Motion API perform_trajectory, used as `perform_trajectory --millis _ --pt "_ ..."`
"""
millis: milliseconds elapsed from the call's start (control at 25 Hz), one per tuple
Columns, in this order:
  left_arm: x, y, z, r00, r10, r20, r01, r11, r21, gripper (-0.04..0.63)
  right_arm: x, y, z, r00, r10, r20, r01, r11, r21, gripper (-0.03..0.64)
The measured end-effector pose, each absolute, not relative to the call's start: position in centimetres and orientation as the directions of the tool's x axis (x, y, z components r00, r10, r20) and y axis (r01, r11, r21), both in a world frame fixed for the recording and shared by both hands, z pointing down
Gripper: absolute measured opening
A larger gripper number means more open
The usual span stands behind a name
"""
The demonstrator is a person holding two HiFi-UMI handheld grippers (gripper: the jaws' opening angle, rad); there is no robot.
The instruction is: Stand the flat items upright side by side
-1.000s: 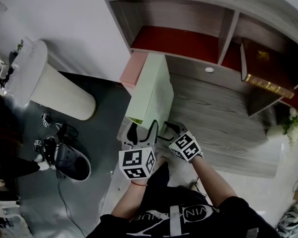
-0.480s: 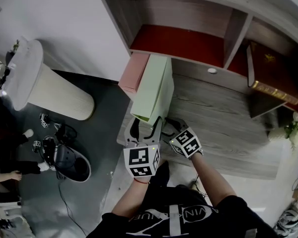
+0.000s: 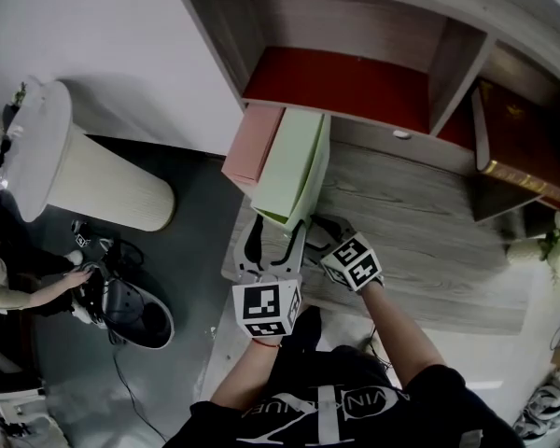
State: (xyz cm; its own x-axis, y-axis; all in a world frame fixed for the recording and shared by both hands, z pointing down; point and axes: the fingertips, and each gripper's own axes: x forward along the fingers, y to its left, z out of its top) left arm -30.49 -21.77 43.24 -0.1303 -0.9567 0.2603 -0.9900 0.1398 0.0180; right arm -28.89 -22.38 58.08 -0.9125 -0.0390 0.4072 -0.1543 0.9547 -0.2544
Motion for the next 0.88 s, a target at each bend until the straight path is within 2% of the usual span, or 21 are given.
perform_trajectory --millis 440,880 --pt "-30.6 -23.3 43.1 -0.049 -0.971 0.234 -0.998 0.059 0.034 0.272 -29.2 -24.4 58.3 -0.906 -0.091 0.413 -0.209 0.945 -0.252 0.304" --pt "-30.8 -23.0 44.0 0.036 -0.97 0.239 -0.998 -0.022 0.06 0.27 -29.1 -26.2 58.4 -0.899 -0.166 0.406 -0.288 0.921 -0.262 0.302"
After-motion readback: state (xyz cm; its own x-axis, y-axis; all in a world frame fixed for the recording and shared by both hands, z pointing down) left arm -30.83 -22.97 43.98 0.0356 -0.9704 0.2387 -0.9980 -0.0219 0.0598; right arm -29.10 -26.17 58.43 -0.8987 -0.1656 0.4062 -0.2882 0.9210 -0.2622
